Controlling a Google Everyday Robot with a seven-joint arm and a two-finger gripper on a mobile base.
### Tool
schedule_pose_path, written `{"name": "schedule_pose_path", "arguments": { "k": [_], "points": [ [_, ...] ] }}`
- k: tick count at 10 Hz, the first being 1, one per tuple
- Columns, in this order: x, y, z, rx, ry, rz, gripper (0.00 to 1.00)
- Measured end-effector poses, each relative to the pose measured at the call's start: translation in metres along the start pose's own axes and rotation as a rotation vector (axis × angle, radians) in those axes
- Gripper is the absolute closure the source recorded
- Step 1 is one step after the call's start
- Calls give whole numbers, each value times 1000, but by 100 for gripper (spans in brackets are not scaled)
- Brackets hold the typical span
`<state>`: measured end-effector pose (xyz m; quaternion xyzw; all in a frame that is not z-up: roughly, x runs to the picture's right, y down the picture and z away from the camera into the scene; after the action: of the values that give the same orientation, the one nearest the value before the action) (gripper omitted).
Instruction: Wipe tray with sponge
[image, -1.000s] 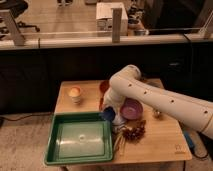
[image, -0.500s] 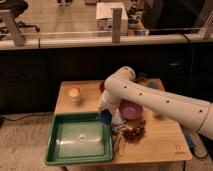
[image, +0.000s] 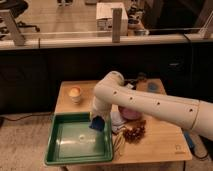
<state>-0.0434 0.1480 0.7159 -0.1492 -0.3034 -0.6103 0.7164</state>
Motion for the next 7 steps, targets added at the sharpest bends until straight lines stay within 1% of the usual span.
{"name": "schedule_pose_path", "arguments": {
  "k": [2,3,5,6,7],
  "points": [
    [-9,-5,16,-6,-19,-30,96],
    [-12,-6,29,-14,-29,-37,96],
    [-15,-4,42,-27,-41,-37,96],
    [-19,-4,57,-40,-53,-40,96],
    [-20,-6,66,-50,-56,-47,96]
  ]
}}
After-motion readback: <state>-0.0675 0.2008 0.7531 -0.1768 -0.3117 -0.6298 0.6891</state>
